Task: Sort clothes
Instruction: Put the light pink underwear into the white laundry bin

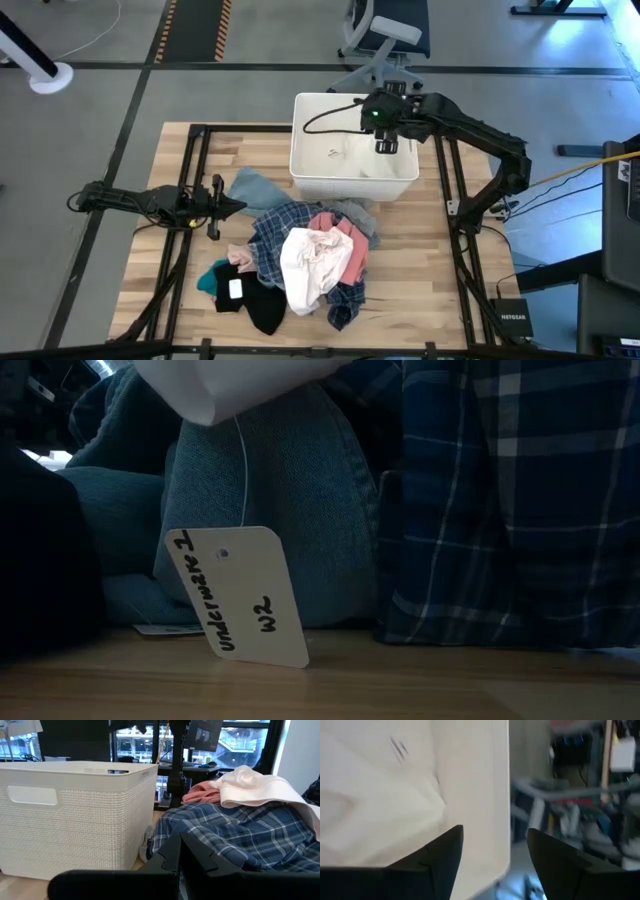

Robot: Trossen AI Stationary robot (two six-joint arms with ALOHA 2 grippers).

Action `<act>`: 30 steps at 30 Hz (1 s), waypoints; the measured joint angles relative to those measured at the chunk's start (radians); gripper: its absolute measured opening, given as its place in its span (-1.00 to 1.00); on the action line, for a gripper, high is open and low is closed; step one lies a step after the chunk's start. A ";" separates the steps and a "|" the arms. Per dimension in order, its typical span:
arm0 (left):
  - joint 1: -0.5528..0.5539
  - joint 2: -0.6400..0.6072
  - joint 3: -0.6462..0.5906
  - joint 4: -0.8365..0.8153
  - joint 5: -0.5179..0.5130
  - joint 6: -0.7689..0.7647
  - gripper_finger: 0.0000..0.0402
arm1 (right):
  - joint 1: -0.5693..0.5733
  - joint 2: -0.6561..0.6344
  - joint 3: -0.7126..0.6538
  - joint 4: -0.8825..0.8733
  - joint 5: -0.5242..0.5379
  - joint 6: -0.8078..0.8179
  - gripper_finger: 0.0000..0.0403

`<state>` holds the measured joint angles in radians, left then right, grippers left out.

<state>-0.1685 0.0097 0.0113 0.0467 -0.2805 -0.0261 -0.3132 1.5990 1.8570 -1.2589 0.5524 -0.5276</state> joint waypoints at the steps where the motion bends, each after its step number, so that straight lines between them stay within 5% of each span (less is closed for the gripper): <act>1: 0.000 0.000 0.000 0.000 0.000 0.000 -0.99 | 0.019 0.000 0.024 0.001 -0.046 0.000 0.19; 8: 0.000 0.000 0.000 0.000 0.000 0.000 -0.99 | 0.236 -0.001 0.080 0.089 -0.300 0.006 0.20; 19: 0.000 0.000 0.000 0.000 0.000 0.000 -0.99 | 0.590 0.133 0.080 0.166 -0.302 0.016 0.20; 30: 0.000 0.000 0.000 0.000 0.000 0.000 -0.99 | 0.673 0.333 0.078 0.286 -0.290 0.015 0.20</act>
<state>-0.1684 0.0093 0.0113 0.0467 -0.2806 -0.0257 0.3599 1.9323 1.9354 -0.9724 0.2624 -0.5125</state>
